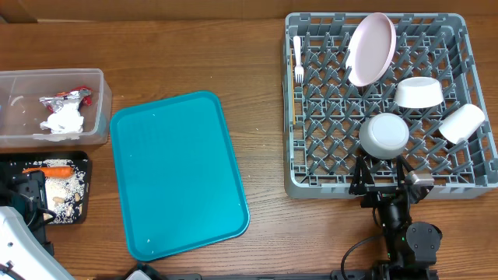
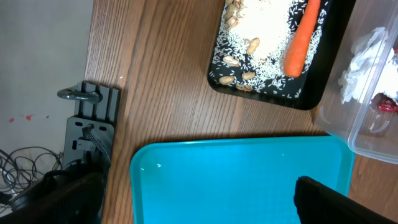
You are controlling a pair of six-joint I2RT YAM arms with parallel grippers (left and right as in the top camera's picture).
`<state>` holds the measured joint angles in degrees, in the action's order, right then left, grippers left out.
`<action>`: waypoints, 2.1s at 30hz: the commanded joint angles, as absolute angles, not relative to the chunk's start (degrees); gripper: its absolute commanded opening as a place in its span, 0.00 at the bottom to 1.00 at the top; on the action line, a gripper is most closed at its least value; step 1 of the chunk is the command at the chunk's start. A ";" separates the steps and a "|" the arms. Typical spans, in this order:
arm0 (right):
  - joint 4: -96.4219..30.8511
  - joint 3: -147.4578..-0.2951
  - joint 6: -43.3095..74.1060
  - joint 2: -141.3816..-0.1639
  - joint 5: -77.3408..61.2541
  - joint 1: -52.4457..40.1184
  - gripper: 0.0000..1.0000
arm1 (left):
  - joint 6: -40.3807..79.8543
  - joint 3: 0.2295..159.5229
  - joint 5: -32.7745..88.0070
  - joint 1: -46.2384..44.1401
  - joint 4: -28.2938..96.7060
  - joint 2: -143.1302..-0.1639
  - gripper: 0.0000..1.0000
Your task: Sort waste into correct bins and load items into the dishwasher rack
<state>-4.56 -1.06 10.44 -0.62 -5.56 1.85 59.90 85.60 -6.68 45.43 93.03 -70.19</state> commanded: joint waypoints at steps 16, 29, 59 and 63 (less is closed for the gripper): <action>-4.38 -0.47 9.98 -0.16 -4.97 2.04 1.00 | 55.99 86.35 -11.20 44.86 93.84 -69.71 1.00; -4.40 -0.47 9.98 -0.16 -4.97 2.04 1.00 | 59.75 55.09 -6.24 15.38 58.76 -52.36 1.00; -4.38 -0.47 9.98 -0.16 -4.97 2.04 1.00 | 13.02 0.27 -3.25 1.63 4.23 -8.97 1.00; -4.40 -0.47 9.98 -0.16 -4.97 2.04 1.00 | 10.48 0.27 -4.01 1.45 4.19 -6.87 1.00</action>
